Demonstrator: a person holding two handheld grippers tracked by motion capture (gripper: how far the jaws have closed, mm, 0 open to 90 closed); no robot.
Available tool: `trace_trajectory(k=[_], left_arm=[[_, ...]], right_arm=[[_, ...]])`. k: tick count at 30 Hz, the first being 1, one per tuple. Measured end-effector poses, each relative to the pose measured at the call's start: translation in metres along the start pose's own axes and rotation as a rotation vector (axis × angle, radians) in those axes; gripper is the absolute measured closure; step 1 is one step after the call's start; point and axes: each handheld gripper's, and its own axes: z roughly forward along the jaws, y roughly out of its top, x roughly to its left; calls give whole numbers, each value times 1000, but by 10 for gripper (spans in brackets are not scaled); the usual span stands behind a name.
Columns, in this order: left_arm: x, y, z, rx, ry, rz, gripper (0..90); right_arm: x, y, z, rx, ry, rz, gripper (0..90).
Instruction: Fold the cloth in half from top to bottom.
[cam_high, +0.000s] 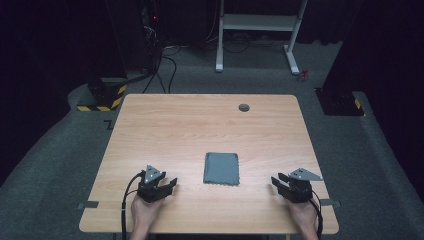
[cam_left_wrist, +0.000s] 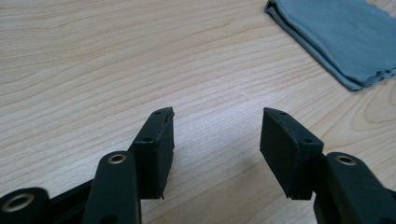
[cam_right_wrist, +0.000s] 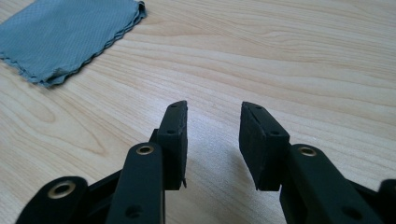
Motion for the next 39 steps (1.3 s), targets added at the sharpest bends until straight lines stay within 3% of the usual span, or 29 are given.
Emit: trace_trajectory(k=[13, 16, 19, 21, 27, 39], left_arm=[[-3, 2, 5, 33, 33, 27, 432], [-4, 2, 5, 35, 35, 34, 422], [-4, 2, 5, 35, 34, 38, 412], [-4, 2, 6, 35, 33, 40, 398], [-6, 2, 6, 39, 26, 40, 363], [-6, 2, 6, 41, 23, 42, 347]], right_arm=[[-2, 0, 3, 30, -27, -3, 577], [-1, 0, 5, 67, -44, -25, 546], [2, 0, 6, 72, -63, -53, 514], [0, 1, 6, 77, -58, -32, 464], [0, 1, 7, 80, -69, -19, 427], [0, 1, 7, 82, -68, -20, 411]])
